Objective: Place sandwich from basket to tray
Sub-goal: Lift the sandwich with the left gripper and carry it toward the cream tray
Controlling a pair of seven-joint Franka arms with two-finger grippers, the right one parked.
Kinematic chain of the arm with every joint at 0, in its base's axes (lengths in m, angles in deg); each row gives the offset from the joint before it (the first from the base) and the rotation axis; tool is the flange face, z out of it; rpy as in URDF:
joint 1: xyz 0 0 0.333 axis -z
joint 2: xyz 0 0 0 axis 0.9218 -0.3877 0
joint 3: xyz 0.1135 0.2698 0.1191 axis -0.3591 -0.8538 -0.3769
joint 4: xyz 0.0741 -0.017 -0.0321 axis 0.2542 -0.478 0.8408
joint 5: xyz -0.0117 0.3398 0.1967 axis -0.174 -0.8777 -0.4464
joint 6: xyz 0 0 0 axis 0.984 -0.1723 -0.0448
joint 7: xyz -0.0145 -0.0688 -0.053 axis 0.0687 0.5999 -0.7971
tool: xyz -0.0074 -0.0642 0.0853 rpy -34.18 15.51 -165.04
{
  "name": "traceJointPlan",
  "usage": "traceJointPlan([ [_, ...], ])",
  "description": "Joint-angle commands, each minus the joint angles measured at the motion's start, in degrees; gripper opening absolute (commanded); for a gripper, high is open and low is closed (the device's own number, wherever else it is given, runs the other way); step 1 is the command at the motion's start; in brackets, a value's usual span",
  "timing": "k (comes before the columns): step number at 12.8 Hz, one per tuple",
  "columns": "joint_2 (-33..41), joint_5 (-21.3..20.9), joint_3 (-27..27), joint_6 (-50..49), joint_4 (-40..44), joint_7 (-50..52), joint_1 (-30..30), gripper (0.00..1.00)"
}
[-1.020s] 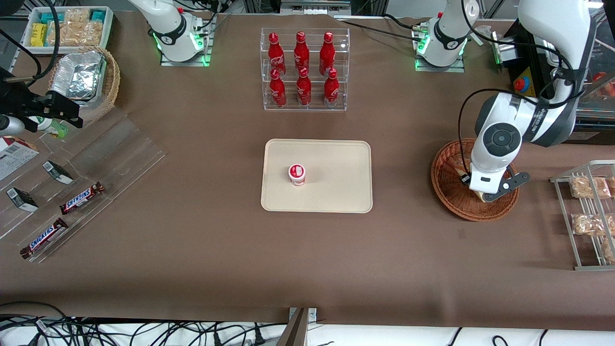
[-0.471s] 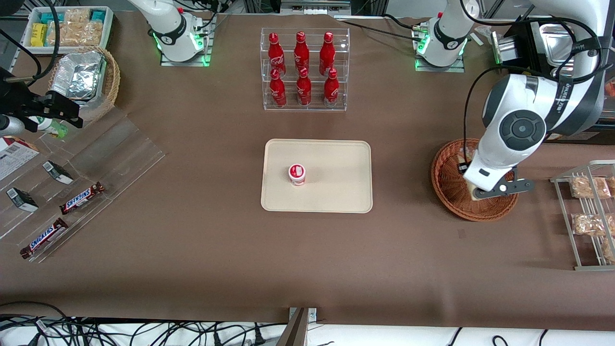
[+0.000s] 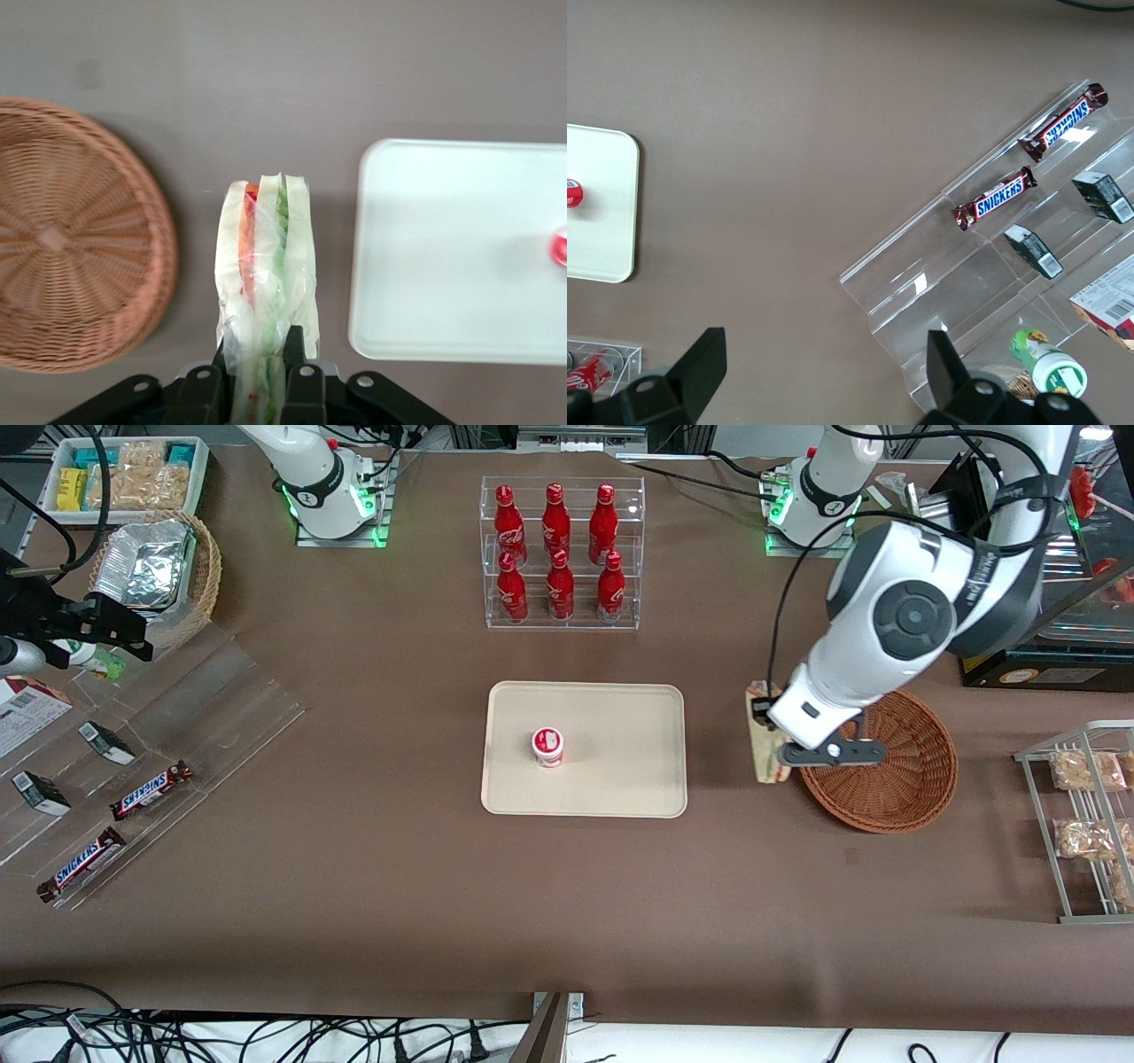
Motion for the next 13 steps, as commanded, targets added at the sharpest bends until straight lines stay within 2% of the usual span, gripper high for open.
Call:
traceJointPlan([
  [1,-2.84,0.59,2.81,3.75,1.04,4.49,2.37,0.24],
  [4,-6.97,-1.69,2.73,9.73,0.69,10.13,7.91,0.24],
  [10,-14.79,-13.98,2.73,17.83,0.16,21.72,13.02,0.24],
  [13,-17.17,-17.6,2.73,20.81,0.16,25.43,14.33,0.25],
])
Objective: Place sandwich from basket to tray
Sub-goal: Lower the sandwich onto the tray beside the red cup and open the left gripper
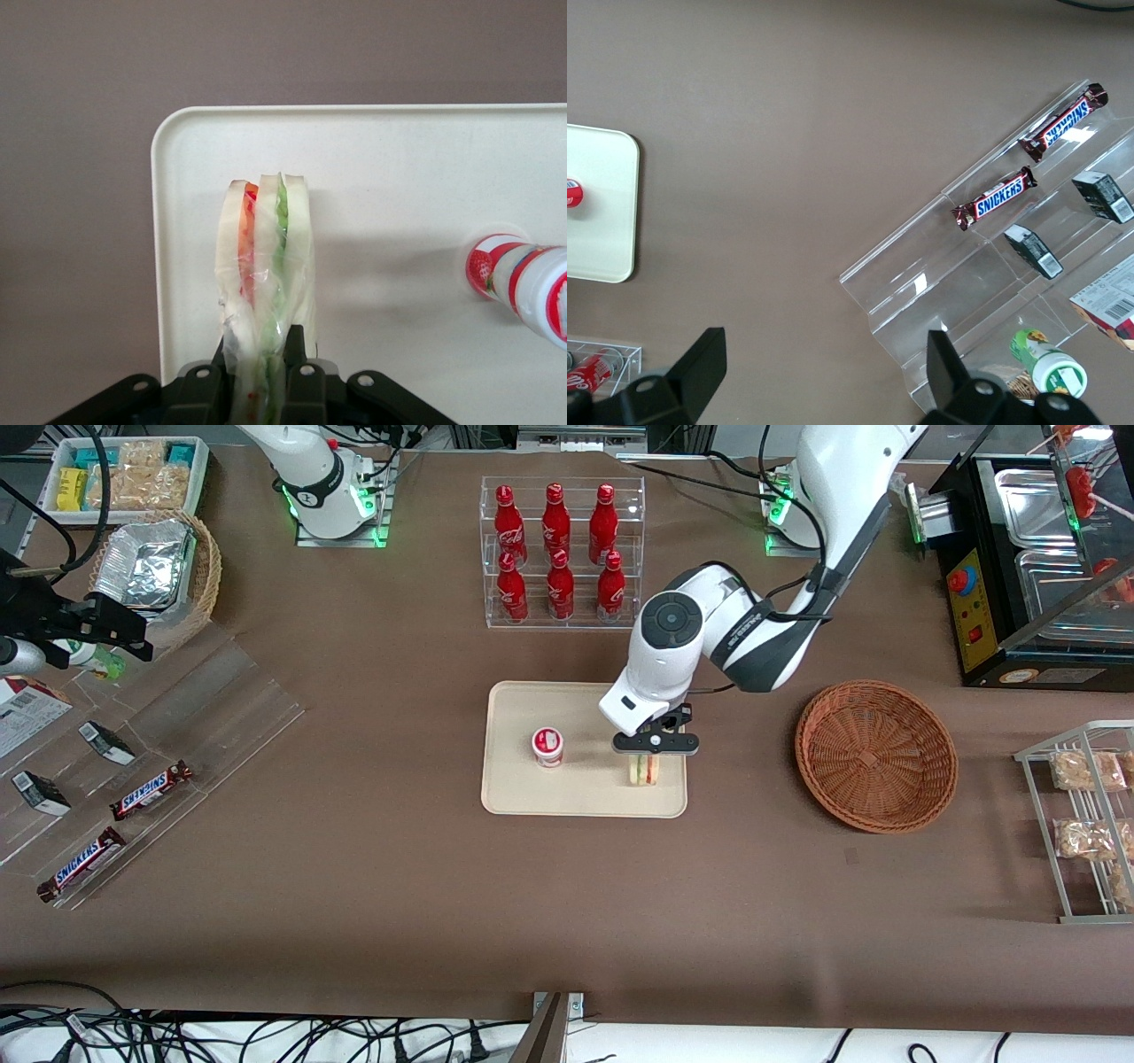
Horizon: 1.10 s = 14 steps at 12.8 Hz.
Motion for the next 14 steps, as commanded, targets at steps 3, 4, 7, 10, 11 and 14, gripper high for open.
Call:
traceJointPlan([
  [3,-3.06,-8.36,-0.12,3.75,0.59,8.44,1.51,0.25],
  [4,-3.33,-9.51,-0.03,3.84,0.59,9.85,1.6,0.25],
  [7,-3.59,-9.87,-0.12,3.93,0.68,10.83,1.69,0.25],
  [10,-3.68,-9.87,-0.29,3.93,0.76,10.83,2.3,0.37],
  [11,-3.68,-9.87,-0.29,3.93,0.77,10.83,2.31,0.46],
  [14,-3.07,-9.61,0.06,3.32,1.11,11.1,2.13,0.79],
])
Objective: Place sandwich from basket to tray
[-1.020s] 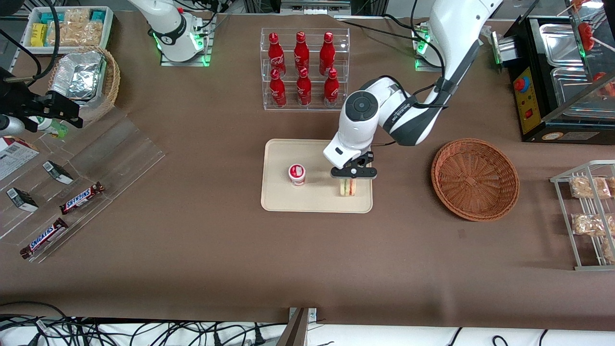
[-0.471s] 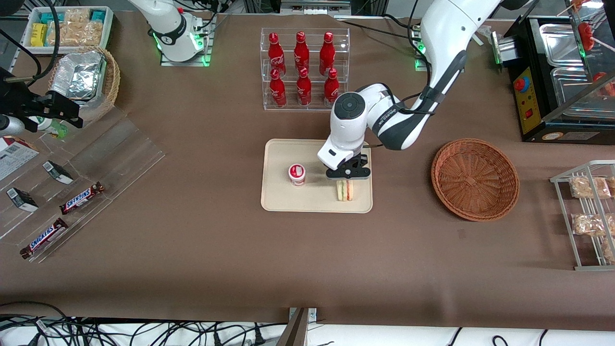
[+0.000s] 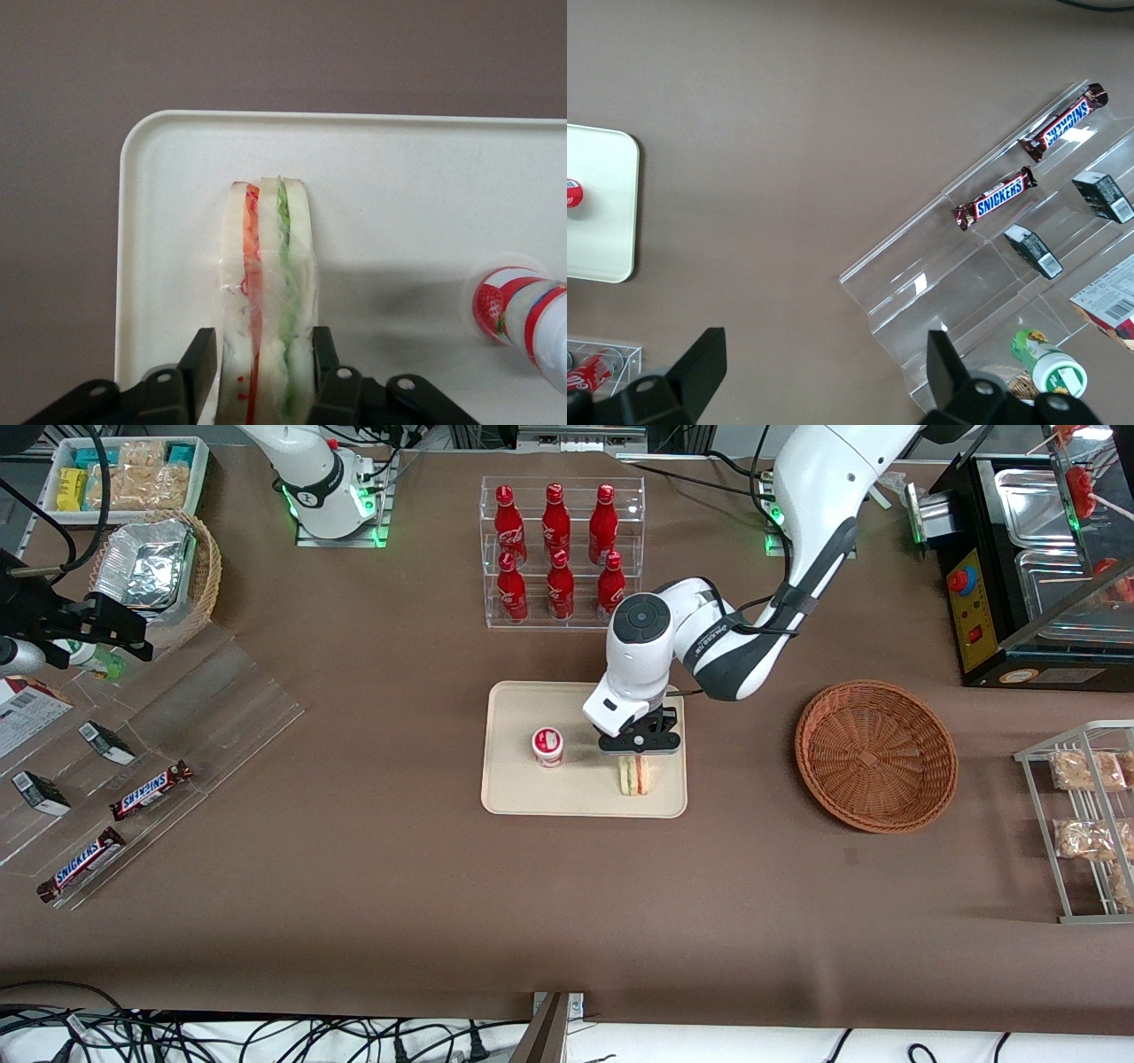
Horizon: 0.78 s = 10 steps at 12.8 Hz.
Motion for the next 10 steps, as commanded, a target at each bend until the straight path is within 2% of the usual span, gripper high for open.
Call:
traceJointPlan([
  [1,1.54,-0.47,0.14,-0.95,1.13,1.54,-0.05,0.89],
  [2,3.99,1.62,0.32,-3.82,1.13,1.28,-0.32,0.98],
  [4,8.3,6.55,0.23,-11.12,2.7,-0.73,-0.4,1.0],
  [7,9.29,7.53,0.06,-20.09,7.97,-1.18,-0.84,1.0],
  [10,9.37,8.41,0.06,-21.07,11.49,-1.18,-2.16,1.0],
])
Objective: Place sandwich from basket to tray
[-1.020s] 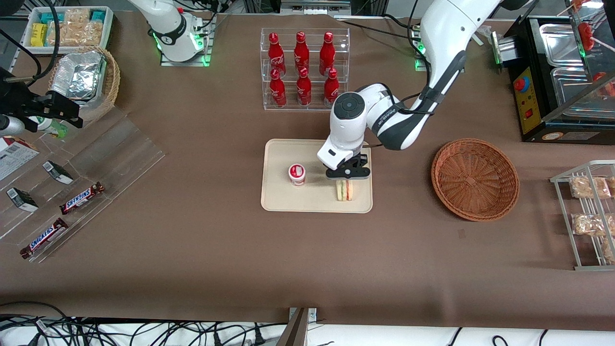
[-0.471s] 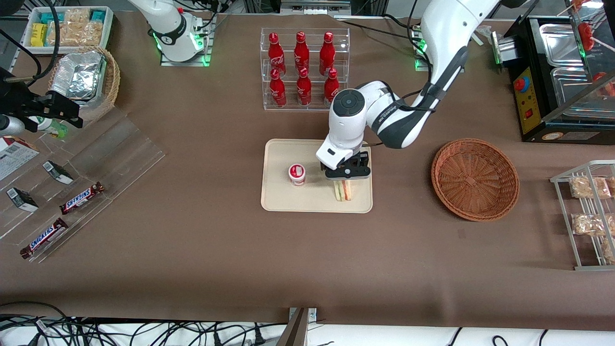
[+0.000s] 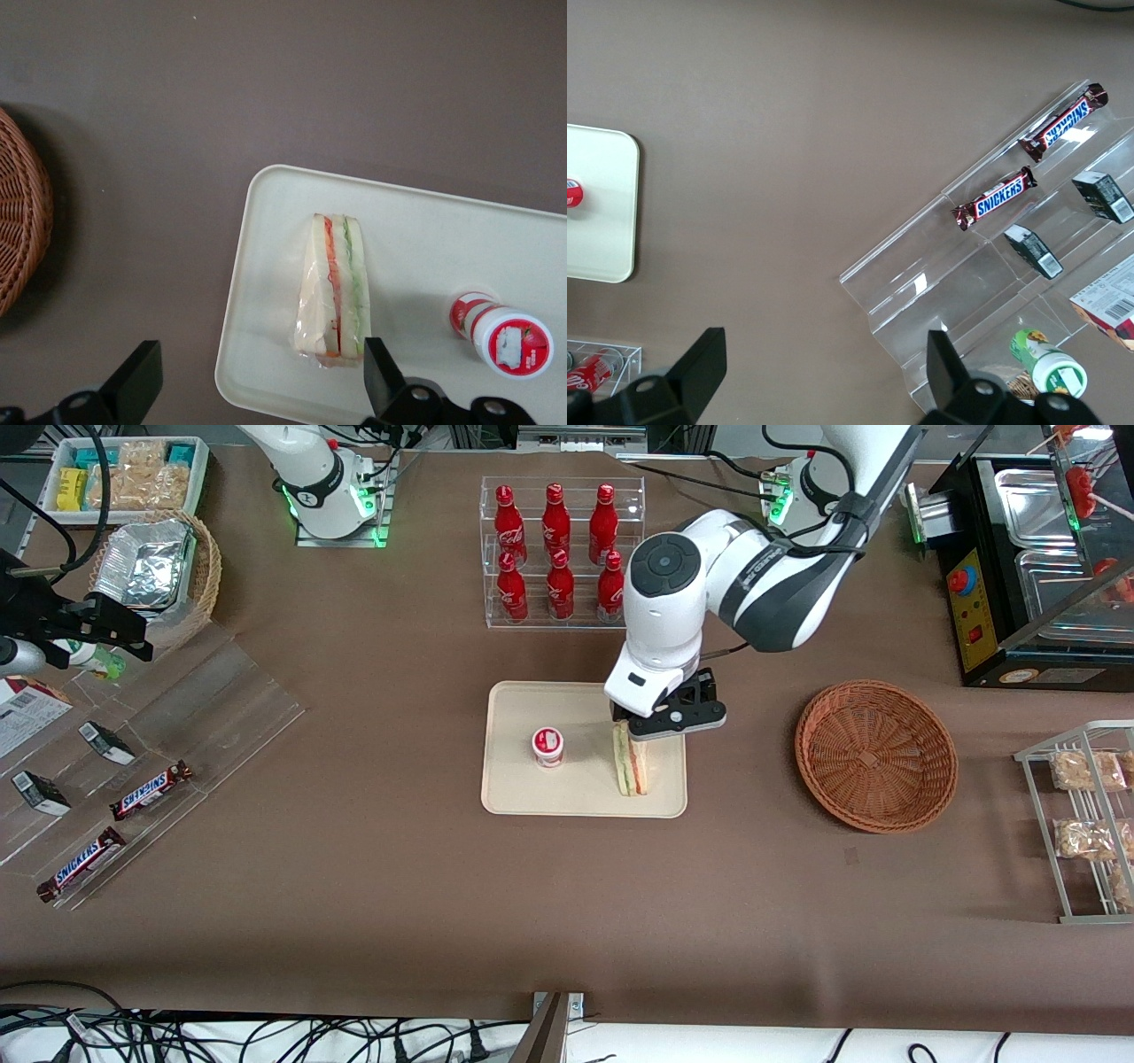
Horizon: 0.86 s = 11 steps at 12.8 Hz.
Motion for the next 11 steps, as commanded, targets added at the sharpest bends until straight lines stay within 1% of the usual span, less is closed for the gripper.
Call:
traceJointPlan([
  [1,-0.73,1.86,0.1,-2.6,4.26,-1.68,-1.26,1.0],
  [4,-0.82,1.95,0.1,-5.23,7.16,-4.31,-5.03,1.0],
  [5,-0.82,2.03,0.1,-7.59,9.0,-6.76,-6.87,1.0],
  [6,-0.73,3.34,0.18,-10.05,10.41,-10.18,-8.89,1.0],
  [7,-0.73,6.31,-0.34,-12.6,12.6,-15.87,-9.95,1.0],
  [8,-0.82,10.95,-3.3,-15.76,15.41,-24.45,-10.48,1.0],
  [9,-0.73,15.61,-8.38,-19.18,17.7,-31.85,-9.97,1.0],
  [10,-0.64,17.4,-11.91,-21.57,18.77,-36.97,-9.88,1.0],
  [11,-0.55,17.5,-13.07,-22.64,18.78,-41.2,-10.66,1.0],
])
